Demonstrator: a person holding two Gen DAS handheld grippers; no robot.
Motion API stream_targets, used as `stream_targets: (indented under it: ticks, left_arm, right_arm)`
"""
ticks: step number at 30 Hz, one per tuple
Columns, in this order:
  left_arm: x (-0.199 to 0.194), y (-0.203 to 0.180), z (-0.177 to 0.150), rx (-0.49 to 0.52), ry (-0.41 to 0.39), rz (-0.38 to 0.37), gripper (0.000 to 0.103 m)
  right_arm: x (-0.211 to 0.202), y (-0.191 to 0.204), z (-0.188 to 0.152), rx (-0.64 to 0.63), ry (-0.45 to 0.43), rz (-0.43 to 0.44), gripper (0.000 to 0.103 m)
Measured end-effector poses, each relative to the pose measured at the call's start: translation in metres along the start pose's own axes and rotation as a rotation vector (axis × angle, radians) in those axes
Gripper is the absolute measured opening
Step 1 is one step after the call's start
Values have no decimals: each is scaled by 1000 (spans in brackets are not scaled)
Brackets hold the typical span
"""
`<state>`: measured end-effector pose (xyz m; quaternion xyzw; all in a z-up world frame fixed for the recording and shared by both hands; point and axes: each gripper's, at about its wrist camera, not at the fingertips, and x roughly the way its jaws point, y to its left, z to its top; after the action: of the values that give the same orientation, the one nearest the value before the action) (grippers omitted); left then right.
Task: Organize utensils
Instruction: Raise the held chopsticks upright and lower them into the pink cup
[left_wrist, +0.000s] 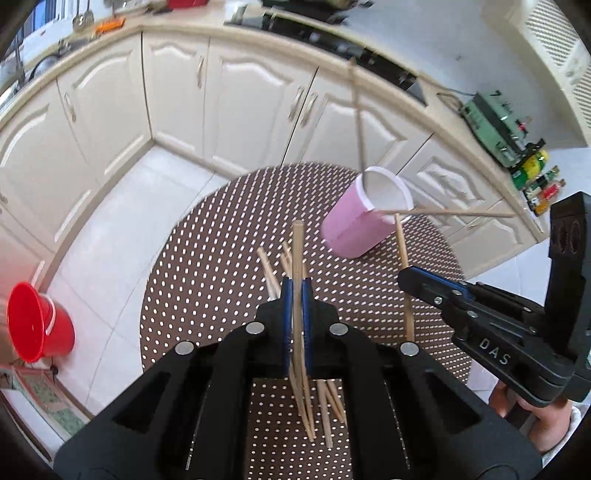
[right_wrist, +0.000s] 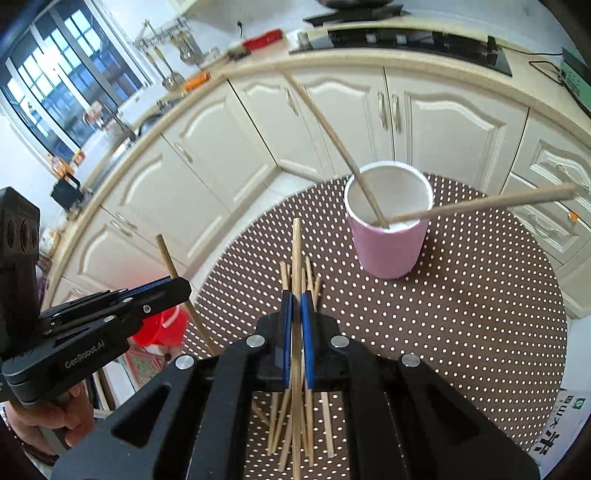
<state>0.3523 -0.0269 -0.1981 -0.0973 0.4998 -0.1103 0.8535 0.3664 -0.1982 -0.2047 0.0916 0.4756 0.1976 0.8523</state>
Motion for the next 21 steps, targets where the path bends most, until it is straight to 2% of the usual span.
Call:
stream_targets:
  ticks: [9,21]
  left_arm:
    - [-59,-28,13,61,-122,-49,5]
    - [-87,-61,35,100,-213,-79,5]
  right_arm:
    - [-43,26,6,-14,-141,44,4]
    - [-77,16,29,-30,-263,56,4]
